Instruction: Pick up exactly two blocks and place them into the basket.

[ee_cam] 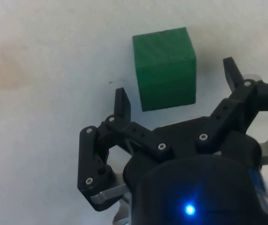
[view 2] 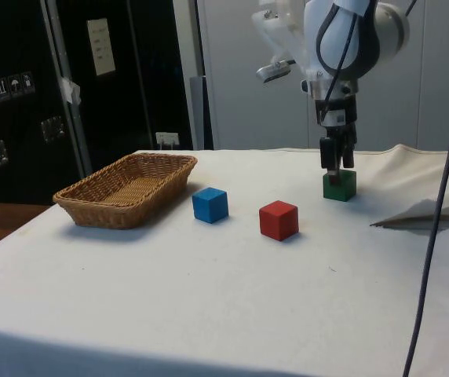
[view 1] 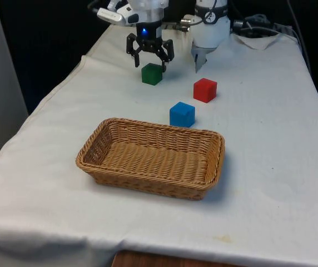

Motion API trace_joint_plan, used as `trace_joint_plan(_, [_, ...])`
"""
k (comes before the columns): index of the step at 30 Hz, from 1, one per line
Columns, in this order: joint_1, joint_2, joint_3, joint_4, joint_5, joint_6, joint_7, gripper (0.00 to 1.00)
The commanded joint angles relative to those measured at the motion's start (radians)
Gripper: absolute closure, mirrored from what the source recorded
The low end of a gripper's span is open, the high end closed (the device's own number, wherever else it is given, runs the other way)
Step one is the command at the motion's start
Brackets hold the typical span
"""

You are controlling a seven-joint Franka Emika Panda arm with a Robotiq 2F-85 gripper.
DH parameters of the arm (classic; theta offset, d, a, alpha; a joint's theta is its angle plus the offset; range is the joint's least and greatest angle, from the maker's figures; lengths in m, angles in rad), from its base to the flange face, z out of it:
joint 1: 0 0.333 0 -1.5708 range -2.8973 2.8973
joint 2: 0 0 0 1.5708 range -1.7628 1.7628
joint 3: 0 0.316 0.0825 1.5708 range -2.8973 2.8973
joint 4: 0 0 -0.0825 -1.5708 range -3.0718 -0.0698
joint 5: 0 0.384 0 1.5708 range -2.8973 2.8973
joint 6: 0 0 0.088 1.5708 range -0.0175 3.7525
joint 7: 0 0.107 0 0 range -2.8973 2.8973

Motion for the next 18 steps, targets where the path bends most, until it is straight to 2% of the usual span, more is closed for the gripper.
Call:
trace_joint_plan(1, [-0.005, -0.003, 0.009, -0.013, 0.026, 0.024, -0.02, 0.0])
trace_joint_plan(7, [-0.004, 0.014, 0.013, -0.011, 0.023, 0.038, -0.013, 0.0])
trace_joint_plan(8, [-0.001, 0.024, 0.001, 0.0, 0.0, 0.022, 0.0, 0.0])
trace_joint_plan(9, [-0.005, 0.017, 0.014, -0.01, 0.024, 0.04, -0.012, 0.0])
trace_joint_plan(12, [-0.005, 0.022, 0.018, -0.009, 0.027, 0.045, -0.01, 0.02])
trace_joint_plan(14, [-0.006, 0.027, 0.022, -0.007, 0.033, 0.047, -0.011, 0.37])
trace_joint_plan(17, [-0.007, 0.031, 0.027, -0.005, 0.04, 0.048, -0.013, 0.71])
trace_joint_plan(18, [0.0, 0.042, 0.014, 0.003, 0.017, 0.036, 0.002, 0.8])
